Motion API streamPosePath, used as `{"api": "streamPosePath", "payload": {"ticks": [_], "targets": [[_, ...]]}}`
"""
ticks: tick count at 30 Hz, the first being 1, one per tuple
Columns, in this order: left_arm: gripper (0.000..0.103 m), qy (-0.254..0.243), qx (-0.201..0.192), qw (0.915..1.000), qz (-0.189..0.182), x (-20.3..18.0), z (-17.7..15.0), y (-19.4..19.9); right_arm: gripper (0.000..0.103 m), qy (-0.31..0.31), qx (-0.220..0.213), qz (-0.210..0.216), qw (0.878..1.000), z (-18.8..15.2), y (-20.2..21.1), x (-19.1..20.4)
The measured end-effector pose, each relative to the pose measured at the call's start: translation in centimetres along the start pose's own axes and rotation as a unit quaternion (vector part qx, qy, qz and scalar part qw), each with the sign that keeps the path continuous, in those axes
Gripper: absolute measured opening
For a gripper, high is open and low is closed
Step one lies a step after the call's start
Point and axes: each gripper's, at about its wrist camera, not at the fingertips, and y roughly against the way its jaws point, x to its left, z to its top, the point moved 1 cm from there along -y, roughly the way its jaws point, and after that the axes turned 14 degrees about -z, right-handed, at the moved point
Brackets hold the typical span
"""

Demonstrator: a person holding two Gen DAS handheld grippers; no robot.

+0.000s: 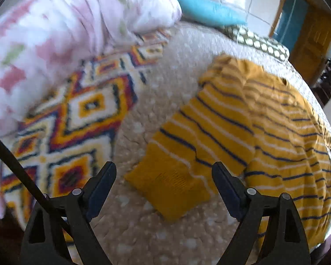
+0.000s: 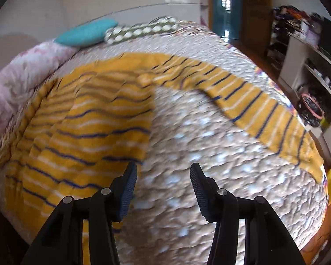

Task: Fold small clothes

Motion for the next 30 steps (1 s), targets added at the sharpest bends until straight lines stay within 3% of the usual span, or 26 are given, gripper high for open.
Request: {"api": "streamPosePath", "payload": {"ticks": [1,3,4,5,6,9,15,18,21,23,25,27,30], "targets": [[0.084,0.012,0.014,0.9998,-0.005,0.7,0.2,-0.9,0.054,0.009,0.0,-0.001,1.0,-0.1,0.0,0.6],[0.038,0.034,0.029,0.999,0.005,1.4,0.3,-2.6,0.054,0.017,0.002,-0.004,1.0,-0.2,0.0,1.4],[0.033,0.032,0.027,0.9991,0.013,1.5,0.5,-2.7,0.054,0.018,0.003,-0.006,1.0,-0.1,0.1,1.7],[0.016,0.029,0.022,0.9993,0.01,1.5,0.9,-2.4,0.054,0.02,0.005,-0.008,1.0,-0.1,0.2,2.1],[0.015,0.028,0.018,0.9993,0.015,1.6,1.4,-2.2,0.054,0.021,0.004,-0.01,1.0,0.0,0.3,2.2],[0.015,0.025,-0.024,0.9954,0.089,3.0,3.1,-0.4,0.054,0.032,0.002,-0.017,0.999,0.3,0.5,3.0],[0.015,0.028,-0.066,0.9738,0.216,7.8,6.9,2.6,0.054,0.048,0.001,-0.024,0.999,1.3,0.1,4.9],[0.02,0.018,-0.073,0.968,0.239,8.6,7.3,3.0,0.054,0.039,0.007,-0.019,0.999,1.7,-0.5,5.6],[0.02,0.01,-0.081,0.9552,0.285,8.1,7.1,3.3,0.054,0.027,0.015,-0.01,0.999,2.0,-0.9,5.9],[0.023,0.017,-0.096,0.9609,0.259,7.8,6.8,4.4,0.054,0.021,0.018,-0.004,1.0,2.2,-1.0,5.9],[0.033,0.016,-0.104,0.9699,0.22,6.2,6.1,5.1,0.054,0.019,0.018,-0.002,1.0,2.1,-1.0,5.8],[0.053,0.001,-0.108,0.9753,0.192,3.8,5.4,5.5,0.054,0.017,0.017,-0.001,1.0,2.0,-1.1,5.7],[0.06,-0.031,-0.111,0.9823,0.147,-0.9,4.5,5.4,0.054,0.01,0.02,0.001,1.0,1.6,-1.4,5.2]]}}
